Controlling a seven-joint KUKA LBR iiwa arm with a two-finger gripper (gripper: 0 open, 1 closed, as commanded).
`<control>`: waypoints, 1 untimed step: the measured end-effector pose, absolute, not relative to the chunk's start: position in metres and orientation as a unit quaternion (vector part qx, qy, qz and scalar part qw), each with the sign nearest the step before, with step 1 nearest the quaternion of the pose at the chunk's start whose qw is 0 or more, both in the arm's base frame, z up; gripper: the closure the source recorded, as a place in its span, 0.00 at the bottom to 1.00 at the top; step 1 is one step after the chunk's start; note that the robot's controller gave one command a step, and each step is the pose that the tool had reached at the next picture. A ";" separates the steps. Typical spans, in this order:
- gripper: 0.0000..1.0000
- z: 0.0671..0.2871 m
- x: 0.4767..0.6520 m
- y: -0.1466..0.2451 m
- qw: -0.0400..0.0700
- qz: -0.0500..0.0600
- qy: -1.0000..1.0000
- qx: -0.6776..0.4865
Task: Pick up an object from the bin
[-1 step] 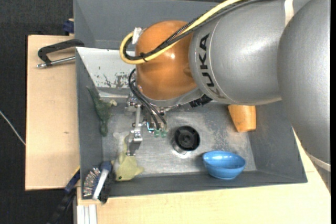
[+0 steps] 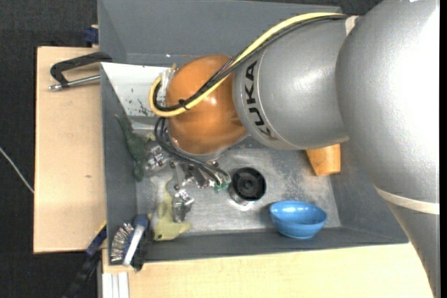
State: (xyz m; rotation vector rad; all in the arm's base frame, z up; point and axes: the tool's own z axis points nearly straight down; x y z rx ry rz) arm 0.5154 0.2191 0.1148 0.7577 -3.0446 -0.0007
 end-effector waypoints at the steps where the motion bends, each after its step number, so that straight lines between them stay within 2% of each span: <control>1: 0.00 0.121 0.495 0.217 0.000 0.000 -0.813 0.583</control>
Offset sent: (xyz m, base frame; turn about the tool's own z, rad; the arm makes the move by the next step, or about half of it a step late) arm -0.0211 -0.0030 0.0054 -0.7575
